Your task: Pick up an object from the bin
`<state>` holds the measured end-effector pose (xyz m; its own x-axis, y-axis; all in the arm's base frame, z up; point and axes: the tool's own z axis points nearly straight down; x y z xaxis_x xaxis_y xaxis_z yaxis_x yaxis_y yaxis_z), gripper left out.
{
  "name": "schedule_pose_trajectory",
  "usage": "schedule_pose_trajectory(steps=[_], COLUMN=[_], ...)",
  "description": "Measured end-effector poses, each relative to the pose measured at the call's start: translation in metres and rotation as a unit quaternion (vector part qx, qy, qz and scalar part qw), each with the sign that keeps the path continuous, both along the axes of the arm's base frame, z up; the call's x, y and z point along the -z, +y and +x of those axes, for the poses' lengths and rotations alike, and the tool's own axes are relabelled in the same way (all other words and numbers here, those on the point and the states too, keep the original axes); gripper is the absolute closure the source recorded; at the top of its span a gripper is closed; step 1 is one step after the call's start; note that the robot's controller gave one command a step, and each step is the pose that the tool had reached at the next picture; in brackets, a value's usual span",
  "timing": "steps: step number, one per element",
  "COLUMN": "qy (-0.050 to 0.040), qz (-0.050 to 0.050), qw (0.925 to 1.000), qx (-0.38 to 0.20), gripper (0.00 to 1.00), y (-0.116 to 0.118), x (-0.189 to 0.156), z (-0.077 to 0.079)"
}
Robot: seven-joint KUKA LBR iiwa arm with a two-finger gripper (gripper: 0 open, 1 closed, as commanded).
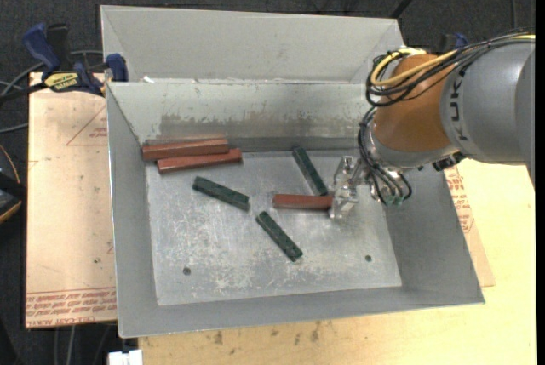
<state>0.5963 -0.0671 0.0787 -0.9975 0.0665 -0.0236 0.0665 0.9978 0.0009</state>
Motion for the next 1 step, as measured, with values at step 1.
schedule_pose_trajectory(steps=[1], qy=[0.0091], qz=[0.0], qw=[0.9994], qx=[-0.034], gripper=[1.0], y=[-0.0177], x=[-0.1389], z=[0.0453])
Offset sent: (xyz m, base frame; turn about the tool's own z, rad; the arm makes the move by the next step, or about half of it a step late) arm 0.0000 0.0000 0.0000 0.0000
